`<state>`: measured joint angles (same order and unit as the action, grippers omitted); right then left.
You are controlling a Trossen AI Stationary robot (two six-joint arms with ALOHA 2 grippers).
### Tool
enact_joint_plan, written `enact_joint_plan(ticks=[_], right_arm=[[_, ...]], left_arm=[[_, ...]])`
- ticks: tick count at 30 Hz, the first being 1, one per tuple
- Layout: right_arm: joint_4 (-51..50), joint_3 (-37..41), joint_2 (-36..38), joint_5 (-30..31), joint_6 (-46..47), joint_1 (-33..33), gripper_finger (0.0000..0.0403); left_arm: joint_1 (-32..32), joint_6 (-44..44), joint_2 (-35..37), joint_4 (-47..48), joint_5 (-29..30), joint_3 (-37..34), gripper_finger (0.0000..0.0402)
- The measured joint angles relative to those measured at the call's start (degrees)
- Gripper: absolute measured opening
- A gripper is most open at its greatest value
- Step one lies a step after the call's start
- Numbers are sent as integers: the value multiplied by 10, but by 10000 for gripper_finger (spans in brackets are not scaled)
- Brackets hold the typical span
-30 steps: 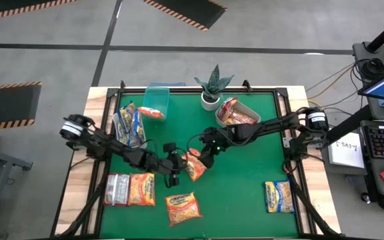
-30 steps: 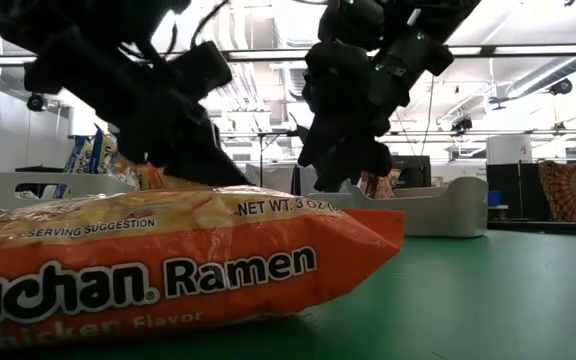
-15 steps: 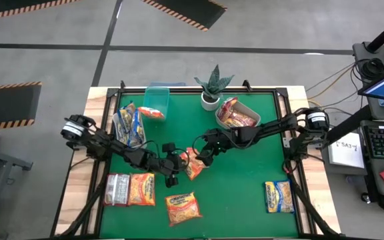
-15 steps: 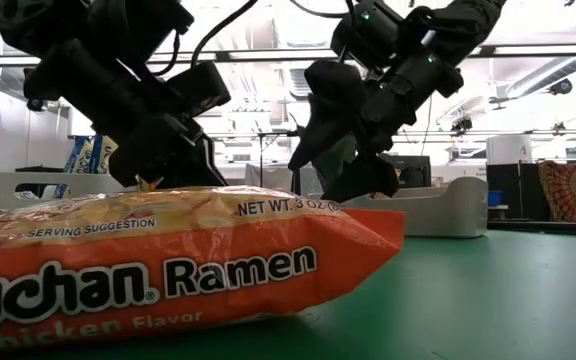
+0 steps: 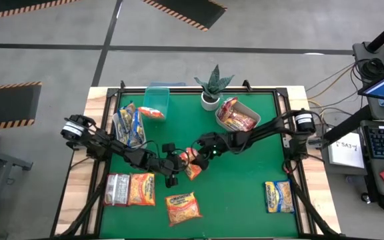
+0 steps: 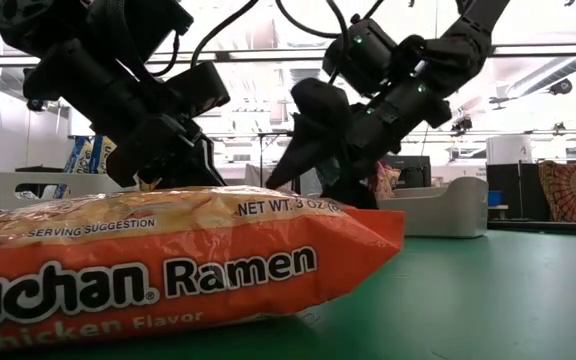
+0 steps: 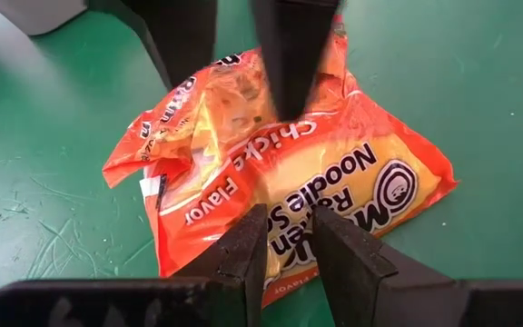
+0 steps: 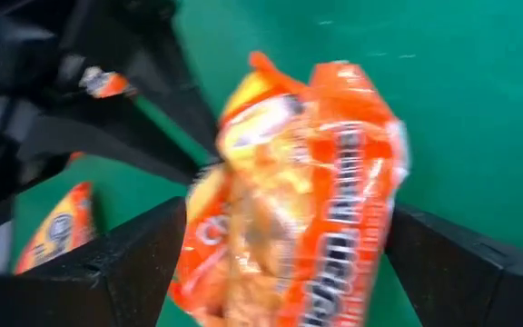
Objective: Sort Maruchan noodles
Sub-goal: Put the orange noodle pack into the green bin
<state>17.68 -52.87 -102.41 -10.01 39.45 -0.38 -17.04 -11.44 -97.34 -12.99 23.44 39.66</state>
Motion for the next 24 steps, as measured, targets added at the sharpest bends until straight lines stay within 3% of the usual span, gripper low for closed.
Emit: enact_joint_plan(ticks=[10, 18, 24], right_arm=[[66, -1, -38, -20, -11, 5, 299], [75, -1, -42, -20, -31, 5, 169], [73, -1, -36, -25, -73, 5, 96]], left_arm=[[0, 0, 0, -3, 0, -1, 77], [0, 4, 7, -2, 1, -2, 77], [0, 27, 76, 58, 25, -3, 77]])
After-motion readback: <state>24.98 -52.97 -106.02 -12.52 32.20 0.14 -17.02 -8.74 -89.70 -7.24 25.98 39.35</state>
